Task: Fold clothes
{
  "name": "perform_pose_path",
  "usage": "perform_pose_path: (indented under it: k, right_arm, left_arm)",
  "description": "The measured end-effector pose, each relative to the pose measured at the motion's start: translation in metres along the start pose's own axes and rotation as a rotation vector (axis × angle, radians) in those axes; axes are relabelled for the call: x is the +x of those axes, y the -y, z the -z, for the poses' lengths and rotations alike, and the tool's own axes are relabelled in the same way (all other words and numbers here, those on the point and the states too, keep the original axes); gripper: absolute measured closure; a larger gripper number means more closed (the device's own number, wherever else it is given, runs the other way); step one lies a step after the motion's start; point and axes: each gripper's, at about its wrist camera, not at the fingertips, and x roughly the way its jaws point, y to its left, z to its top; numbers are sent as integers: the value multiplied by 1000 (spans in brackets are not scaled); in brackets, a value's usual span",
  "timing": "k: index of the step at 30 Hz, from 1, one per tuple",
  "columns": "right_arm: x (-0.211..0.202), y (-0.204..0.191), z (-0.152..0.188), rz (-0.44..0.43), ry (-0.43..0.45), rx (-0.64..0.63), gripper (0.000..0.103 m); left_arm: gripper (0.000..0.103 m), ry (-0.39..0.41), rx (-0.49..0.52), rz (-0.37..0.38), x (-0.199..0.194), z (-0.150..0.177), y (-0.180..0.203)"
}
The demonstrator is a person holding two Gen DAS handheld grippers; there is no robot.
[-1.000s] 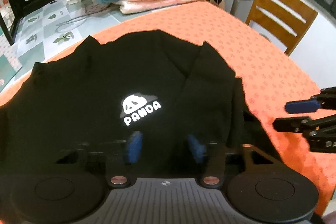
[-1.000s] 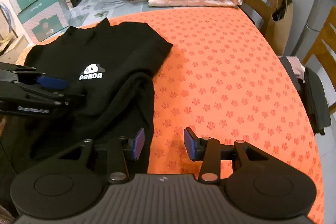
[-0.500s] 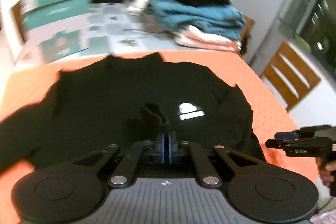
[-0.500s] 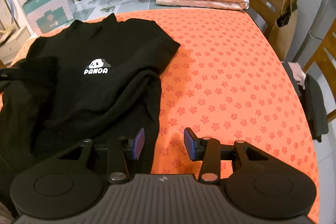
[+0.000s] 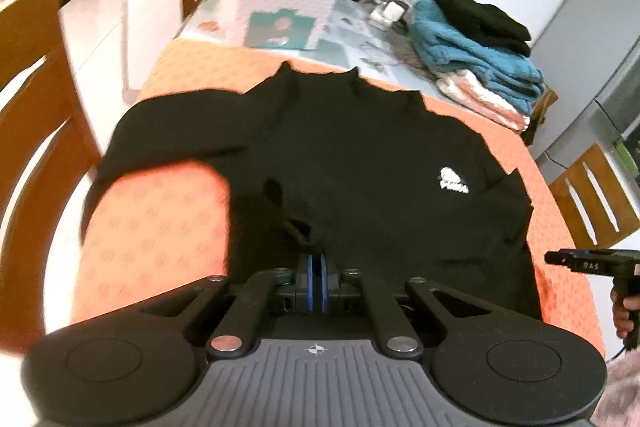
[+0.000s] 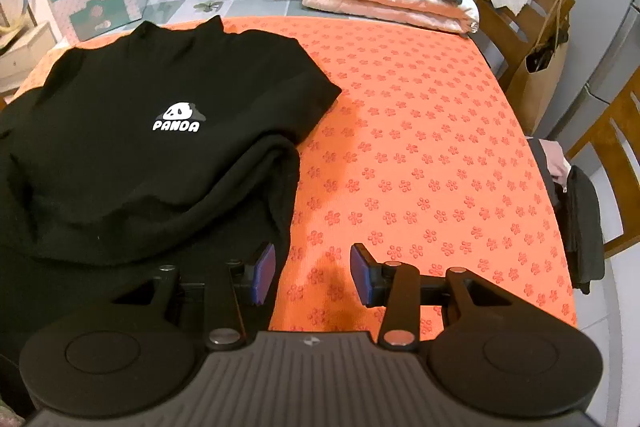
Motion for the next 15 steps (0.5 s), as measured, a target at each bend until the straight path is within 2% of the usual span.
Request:
perform_pose_path:
  k: [7,9,11,13,15]
  right_arm:
    - [-9,-8,2,4,-11,-90,56]
    - [-12,-8,3,7,-15,-111,54]
    - [-14,-8,4,11,-19,-130,51]
    - [-14,-7,4,15,-26,-140,51]
    - [-15,-6,5,19,-33,-151,51]
  left_arm:
    - [93,-9,-86,-18,-19,28,-26]
    - [82,-4,-116,-22,-24,36,-32]
    - [55,15,-147,-28,-27,40,-37]
    - [47,41,-178,-44,-27,42,-42]
    - [47,50,-202,-52,-20,40,-47]
